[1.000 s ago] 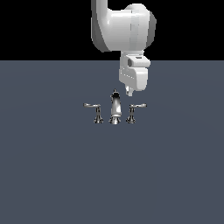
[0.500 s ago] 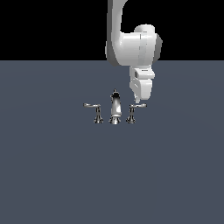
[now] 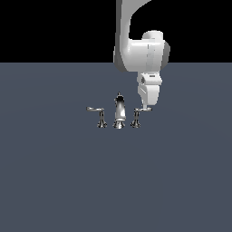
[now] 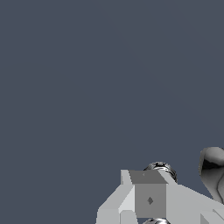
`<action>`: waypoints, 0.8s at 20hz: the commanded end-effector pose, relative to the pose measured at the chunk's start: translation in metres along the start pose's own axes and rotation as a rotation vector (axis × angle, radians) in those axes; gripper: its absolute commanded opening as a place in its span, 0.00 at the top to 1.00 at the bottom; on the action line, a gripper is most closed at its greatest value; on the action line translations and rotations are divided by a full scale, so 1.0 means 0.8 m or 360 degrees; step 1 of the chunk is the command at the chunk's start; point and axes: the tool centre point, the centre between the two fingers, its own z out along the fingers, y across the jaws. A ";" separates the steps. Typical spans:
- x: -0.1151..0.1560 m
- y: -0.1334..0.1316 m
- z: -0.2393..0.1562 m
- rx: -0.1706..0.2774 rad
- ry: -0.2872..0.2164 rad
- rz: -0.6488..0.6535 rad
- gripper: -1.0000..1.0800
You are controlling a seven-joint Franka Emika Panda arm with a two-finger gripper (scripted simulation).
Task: Turn on the faucet by rotating a designated handle.
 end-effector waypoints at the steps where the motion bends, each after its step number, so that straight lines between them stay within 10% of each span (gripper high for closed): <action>1: 0.000 -0.001 0.000 0.0001 0.0000 0.0002 1.00; 16: 0.022 0.048 0.001 0.0001 -0.0001 0.0007 1.00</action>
